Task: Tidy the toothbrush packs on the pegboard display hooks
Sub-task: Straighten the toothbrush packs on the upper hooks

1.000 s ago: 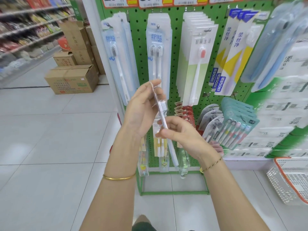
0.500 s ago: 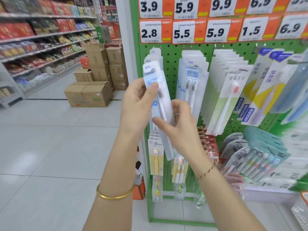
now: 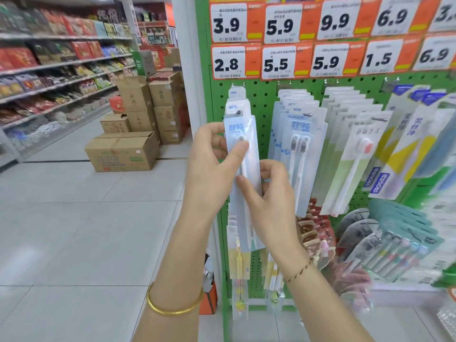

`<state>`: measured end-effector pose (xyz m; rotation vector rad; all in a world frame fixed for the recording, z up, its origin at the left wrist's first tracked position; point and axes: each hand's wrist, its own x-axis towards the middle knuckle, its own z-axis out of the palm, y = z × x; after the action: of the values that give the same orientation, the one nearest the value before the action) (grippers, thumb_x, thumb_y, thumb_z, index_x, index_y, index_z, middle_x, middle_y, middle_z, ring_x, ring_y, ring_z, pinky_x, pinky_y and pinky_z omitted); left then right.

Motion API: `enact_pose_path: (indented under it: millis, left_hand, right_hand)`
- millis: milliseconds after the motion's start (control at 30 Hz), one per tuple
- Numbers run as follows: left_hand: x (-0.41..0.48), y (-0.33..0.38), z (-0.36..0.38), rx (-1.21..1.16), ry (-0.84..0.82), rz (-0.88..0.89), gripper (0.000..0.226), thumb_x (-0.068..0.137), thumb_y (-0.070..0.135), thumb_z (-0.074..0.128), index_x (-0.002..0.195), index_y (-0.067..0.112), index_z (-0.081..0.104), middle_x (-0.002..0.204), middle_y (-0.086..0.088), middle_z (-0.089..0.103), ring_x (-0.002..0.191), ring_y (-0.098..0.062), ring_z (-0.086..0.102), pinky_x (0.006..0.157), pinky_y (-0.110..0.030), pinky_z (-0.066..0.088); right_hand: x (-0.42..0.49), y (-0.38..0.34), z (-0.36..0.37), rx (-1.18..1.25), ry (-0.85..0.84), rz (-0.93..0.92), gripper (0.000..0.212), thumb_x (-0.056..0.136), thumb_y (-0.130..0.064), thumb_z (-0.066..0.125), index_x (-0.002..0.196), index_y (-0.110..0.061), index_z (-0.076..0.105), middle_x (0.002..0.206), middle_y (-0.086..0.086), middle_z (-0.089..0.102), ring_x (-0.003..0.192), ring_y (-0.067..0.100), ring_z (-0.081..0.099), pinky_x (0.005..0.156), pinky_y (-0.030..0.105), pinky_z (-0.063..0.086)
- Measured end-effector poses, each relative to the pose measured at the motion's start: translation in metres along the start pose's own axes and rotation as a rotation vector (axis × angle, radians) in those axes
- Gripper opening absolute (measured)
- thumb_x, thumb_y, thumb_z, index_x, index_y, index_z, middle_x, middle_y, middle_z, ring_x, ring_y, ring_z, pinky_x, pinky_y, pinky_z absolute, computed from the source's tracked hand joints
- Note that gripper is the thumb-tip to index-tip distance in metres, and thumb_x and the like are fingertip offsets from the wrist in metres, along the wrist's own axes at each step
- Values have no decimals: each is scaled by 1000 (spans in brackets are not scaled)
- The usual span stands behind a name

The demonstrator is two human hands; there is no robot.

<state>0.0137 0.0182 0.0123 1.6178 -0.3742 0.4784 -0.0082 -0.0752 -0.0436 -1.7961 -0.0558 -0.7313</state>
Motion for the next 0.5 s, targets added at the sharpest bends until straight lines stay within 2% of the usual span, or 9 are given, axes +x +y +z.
enact_pose_path:
  millis: [133,233,300,400,500]
  left_hand:
    - [8,-4,-3,30,-21,-9,26,86,18,67,99,34,51,88,8,62,77,-6,60,69,-17,47]
    - [12,-7,-3,39,-22,-17,25,86,18,67,101,31,52,90,8,63,79,-8,61,71,-19,48]
    - [14,-11,-3,38,-22,-25,24,87,17,67,103,28,53,92,5,64,82,-13,63,73,-24,50]
    - [17,-15,-1,52,-23,-29,23,87,17,66,103,28,53,91,6,62,82,-13,62,73,-24,51]
    - [21,-19,2,61,-22,-34,23,88,18,65,102,30,51,88,9,60,76,-5,59,68,-17,48]
  right_hand:
    - [4,3,6,-40,38,0,31,88,-29,64,111,-15,50,104,-5,55,97,11,53,81,22,44]
    - [9,5,9,-94,34,-18,28,89,-28,63,109,-15,49,99,-6,52,88,4,49,73,10,38]
    - [11,7,10,-126,30,-25,26,89,-27,63,106,-16,47,92,-12,46,82,-2,45,68,8,35]
    - [15,10,13,-184,27,-23,27,90,-28,62,107,-14,46,91,-10,42,76,2,40,67,9,34]
    - [18,11,15,-241,19,-14,32,92,-30,59,112,-9,46,97,-5,41,77,4,35,63,18,31]
